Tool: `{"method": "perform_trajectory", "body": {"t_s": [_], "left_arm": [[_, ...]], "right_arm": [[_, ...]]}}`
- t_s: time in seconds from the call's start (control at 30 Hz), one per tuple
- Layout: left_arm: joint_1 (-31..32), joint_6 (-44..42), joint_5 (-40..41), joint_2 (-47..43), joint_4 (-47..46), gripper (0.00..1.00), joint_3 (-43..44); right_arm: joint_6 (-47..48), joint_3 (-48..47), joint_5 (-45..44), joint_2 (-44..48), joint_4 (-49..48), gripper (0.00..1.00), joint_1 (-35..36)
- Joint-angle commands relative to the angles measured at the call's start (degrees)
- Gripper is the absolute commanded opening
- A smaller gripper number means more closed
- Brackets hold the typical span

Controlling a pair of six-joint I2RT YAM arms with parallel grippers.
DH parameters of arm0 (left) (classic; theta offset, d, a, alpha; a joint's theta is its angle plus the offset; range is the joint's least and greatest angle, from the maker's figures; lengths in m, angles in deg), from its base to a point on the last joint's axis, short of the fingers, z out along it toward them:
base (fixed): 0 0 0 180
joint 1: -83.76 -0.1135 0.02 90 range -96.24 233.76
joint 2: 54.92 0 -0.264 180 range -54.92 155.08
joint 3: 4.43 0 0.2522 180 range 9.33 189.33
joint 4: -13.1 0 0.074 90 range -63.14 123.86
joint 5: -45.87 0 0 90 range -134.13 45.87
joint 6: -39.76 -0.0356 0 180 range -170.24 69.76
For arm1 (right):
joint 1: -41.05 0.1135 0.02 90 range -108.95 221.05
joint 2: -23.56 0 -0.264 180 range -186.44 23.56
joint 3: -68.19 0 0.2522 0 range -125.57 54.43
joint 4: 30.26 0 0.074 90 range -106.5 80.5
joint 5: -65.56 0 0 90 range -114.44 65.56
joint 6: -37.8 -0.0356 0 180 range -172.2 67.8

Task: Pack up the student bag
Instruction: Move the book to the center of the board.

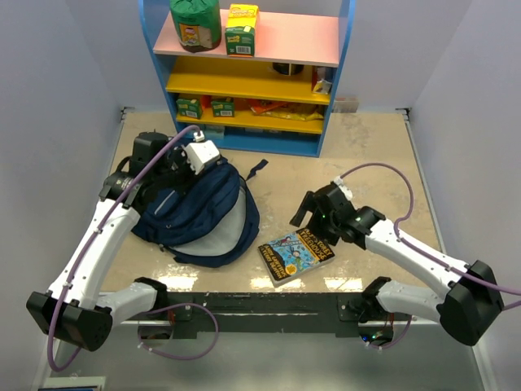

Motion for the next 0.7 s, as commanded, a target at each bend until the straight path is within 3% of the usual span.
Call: {"method": "perform_trajectory", "body": {"t_s": [0.0,0.37,0.5,0.67], "left_arm": [[-0.62,0.96,-0.17,0.19,-4.15,0.00,0.62],[-0.62,1.05,-0.52,1.25,-5.30,0.00,1.50],[-0.62,1.14,-1.57,0.98,-6.88,0.00,0.09],[-0.62,0.79,-1.31,0.81,-6.27,0.00,-0.35]], "right_arm": [[-5.94,2.43,9.24,-1.07,5.18,0.99,0.52],[-6.29,4.11,11.19,1.56,19.60,0.99,0.70],[-8.66,6.12,12.07,0.52,16.18,0.99,0.70],[-13.31,8.68,12.25,-4.75,2.31,0.99,0.79]]}}
